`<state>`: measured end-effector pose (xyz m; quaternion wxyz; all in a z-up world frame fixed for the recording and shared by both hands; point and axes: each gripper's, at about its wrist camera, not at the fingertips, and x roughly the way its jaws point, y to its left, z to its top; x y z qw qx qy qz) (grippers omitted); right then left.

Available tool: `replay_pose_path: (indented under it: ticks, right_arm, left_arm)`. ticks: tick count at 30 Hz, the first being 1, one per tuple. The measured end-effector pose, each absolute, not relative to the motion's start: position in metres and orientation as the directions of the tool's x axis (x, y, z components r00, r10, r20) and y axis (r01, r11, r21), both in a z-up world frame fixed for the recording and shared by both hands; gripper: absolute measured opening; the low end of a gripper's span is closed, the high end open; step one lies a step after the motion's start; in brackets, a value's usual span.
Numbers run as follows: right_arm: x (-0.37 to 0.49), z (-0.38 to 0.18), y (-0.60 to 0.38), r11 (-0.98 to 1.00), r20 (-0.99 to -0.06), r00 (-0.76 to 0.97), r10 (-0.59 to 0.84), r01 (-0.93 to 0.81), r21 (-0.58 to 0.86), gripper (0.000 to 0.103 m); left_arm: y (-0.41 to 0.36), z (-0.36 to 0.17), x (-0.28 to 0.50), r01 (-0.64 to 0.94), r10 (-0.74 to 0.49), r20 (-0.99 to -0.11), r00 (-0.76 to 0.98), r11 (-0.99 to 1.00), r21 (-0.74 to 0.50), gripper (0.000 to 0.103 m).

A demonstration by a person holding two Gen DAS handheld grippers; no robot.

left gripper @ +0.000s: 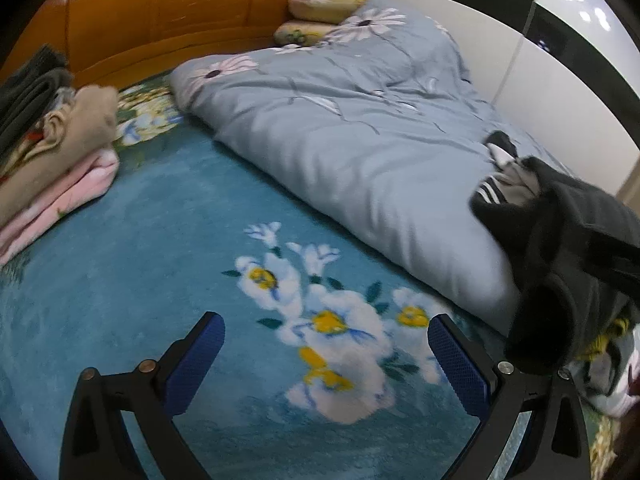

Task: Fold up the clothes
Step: 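Reach the right tool toward the black fleece jacket on the clothes pile, then grasp the black fleece jacket with the right tool and lift it off the pile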

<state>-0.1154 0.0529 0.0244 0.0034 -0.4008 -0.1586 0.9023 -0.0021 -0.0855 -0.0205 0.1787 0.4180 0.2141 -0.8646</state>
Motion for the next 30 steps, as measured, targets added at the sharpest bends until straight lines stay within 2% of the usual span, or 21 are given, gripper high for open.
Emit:
replay_pose_path:
  ticks: [2,5,7,9,12,20,24,26,28,30]
  right_arm:
    - [-0.131,0.012,0.042,-0.930,-0.726,-0.660,0.193,0.112,-0.349,0.093]
    - [-0.145,-0.001,0.037,-0.887,-0.709,-0.638,0.302,0.085,-0.454,0.074]
    - [-0.146,-0.001,0.039,-0.857,-0.685,-0.634,0.360,0.066,-0.512,0.049]
    - [-0.138,0.008,0.048,-0.830,-0.646,-0.650,0.400,0.042,-0.556,0.046]
    - [-0.121,0.020,0.062,-0.749,-0.523,-0.697,0.491,-0.031,-0.662,0.046]
    - [-0.157,0.012,0.046,-0.776,-0.580,-0.646,0.497,-0.033,-0.629,0.047]
    - [-0.172,-0.010,0.038,-0.646,-0.505,-0.629,0.591,0.006,-0.763,0.046]
    - [-0.173,-0.009,0.043,-0.609,-0.491,-0.627,0.604,0.035,-0.793,0.042]
    - [-0.172,0.000,0.054,-0.610,-0.505,-0.623,0.598,0.056,-0.791,0.033]
    - [-0.170,0.013,0.065,-0.576,-0.476,-0.628,0.616,0.054,-0.816,0.027]
  left_arm:
    - [-0.091,-0.022,-0.001,0.505,-0.142,-0.802,-0.580,-0.835,-0.217,0.103]
    - [-0.096,-0.027,-0.002,0.528,-0.137,-0.828,-0.543,-0.823,-0.210,0.103]
    - [-0.099,-0.031,-0.003,0.541,-0.125,-0.841,-0.526,-0.813,-0.217,0.102]
    - [-0.101,-0.035,-0.003,0.547,-0.104,-0.848,-0.520,-0.803,-0.236,0.102]
    - [-0.098,-0.041,-0.005,0.539,-0.068,-0.855,-0.514,-0.801,-0.261,0.102]
    - [-0.094,-0.044,-0.007,0.516,-0.022,-0.856,-0.516,-0.806,-0.290,0.102]
    - [-0.098,-0.047,-0.006,0.518,0.008,-0.860,-0.511,-0.795,-0.315,0.102]
    - [-0.098,-0.047,-0.006,0.510,0.022,-0.854,-0.520,-0.794,-0.330,0.101]
    - [-0.096,-0.045,-0.006,0.493,0.051,-0.848,-0.528,-0.795,-0.354,0.101]
    - [-0.094,-0.044,-0.007,0.469,0.083,-0.840,-0.536,-0.798,-0.378,0.100]
